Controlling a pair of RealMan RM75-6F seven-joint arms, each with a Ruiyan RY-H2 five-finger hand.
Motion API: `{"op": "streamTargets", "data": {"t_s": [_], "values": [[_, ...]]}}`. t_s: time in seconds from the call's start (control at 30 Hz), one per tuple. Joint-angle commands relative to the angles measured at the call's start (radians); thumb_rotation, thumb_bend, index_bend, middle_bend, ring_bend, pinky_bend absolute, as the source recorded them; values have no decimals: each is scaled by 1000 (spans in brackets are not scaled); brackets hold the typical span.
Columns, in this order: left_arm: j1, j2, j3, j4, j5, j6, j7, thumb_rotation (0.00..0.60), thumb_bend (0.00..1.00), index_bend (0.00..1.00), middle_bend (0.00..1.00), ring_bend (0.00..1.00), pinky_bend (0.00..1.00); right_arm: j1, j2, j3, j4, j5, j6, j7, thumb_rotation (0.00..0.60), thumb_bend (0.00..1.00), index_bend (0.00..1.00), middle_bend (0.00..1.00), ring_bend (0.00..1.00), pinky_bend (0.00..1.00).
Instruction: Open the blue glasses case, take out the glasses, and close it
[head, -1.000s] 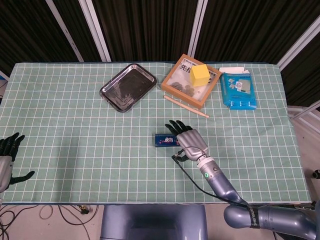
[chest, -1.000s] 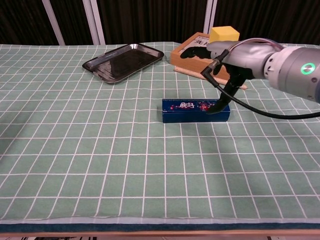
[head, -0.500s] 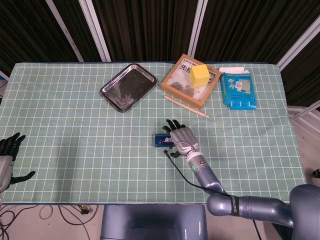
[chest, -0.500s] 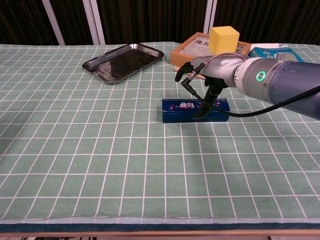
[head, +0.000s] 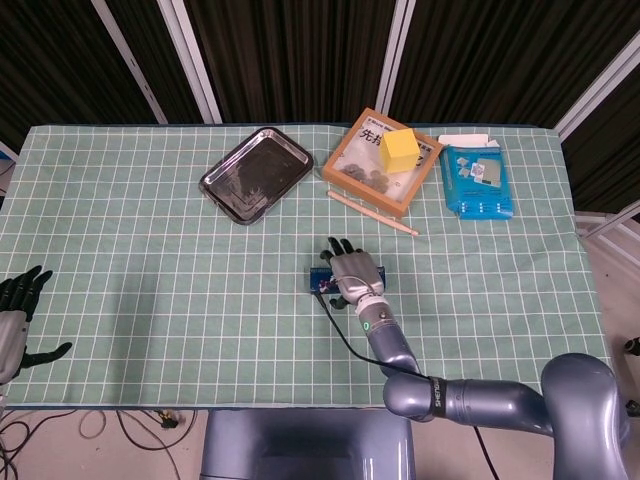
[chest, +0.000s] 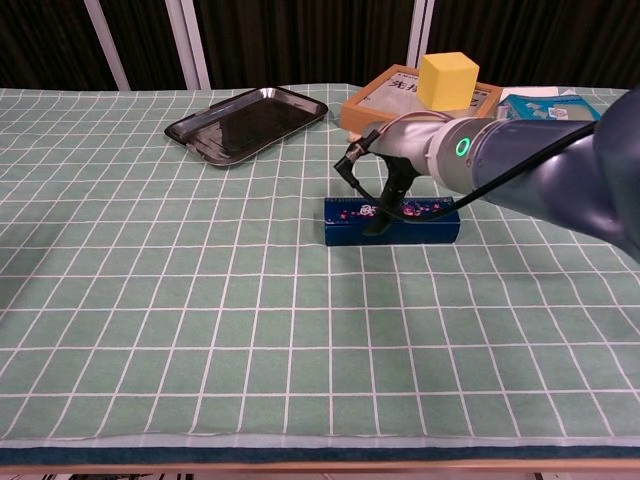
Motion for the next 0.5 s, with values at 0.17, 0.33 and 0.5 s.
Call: {"op": "streamTargets", "data": {"t_s": [0.17, 0.33, 0.5], "values": [[0, 3, 1, -2, 1, 0, -7, 600, 0, 0, 0, 0, 0, 31, -35, -3, 49, 38, -2, 8, 600, 336, 228, 0, 0, 244], [-1, 4, 1, -2, 1, -2, -12, 600, 0, 0, 0, 0, 0, 42, -46, -8, 64, 53, -5, 12, 600, 349, 228, 0, 0, 244], [-2, 6, 2, -4, 1, -4, -16, 600, 0, 0, 0, 0, 0, 49, -53, -12, 74, 57, -5, 21, 600, 390, 228, 0, 0, 244]]}}
